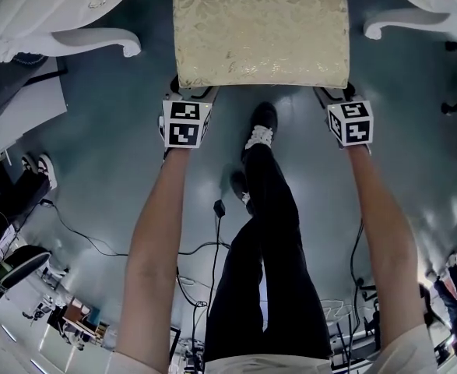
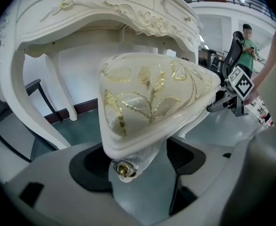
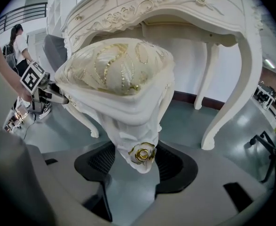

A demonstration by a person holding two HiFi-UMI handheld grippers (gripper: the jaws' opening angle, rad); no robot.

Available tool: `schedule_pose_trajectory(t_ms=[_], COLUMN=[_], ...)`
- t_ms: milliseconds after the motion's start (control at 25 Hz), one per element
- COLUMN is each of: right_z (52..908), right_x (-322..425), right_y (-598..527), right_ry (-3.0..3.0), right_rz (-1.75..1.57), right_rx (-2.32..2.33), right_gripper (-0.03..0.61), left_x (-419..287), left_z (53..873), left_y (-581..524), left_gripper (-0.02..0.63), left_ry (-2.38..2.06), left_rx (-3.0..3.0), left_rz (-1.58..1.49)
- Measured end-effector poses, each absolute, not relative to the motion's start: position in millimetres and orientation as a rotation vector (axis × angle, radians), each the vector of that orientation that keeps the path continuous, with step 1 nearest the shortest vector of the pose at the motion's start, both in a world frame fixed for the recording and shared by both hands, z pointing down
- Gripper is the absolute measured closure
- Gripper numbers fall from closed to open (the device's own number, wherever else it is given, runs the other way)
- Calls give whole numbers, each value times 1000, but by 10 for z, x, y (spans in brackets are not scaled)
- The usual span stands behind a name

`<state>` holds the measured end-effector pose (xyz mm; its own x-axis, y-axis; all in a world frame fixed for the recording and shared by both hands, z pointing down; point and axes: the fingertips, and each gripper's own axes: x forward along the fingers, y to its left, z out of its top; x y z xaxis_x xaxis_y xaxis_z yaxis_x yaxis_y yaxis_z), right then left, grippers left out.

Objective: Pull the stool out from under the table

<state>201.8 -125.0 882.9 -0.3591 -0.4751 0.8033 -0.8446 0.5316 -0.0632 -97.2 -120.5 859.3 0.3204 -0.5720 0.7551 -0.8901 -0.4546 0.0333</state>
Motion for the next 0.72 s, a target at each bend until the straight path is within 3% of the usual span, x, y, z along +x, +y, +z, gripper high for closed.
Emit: schedule_pose_trajectory(t_ms=[720], right_z=[8922], right_x=[2099], right_y=[-136], right_ry=[-1948], right_rz=[700], right_rx=[1063], right_gripper=[287], left_x=[-917], left_z=[8734], left_y=[-133], left_gripper=[249], left_ry=[-1231], left_rx=[2085], left_rz=[981])
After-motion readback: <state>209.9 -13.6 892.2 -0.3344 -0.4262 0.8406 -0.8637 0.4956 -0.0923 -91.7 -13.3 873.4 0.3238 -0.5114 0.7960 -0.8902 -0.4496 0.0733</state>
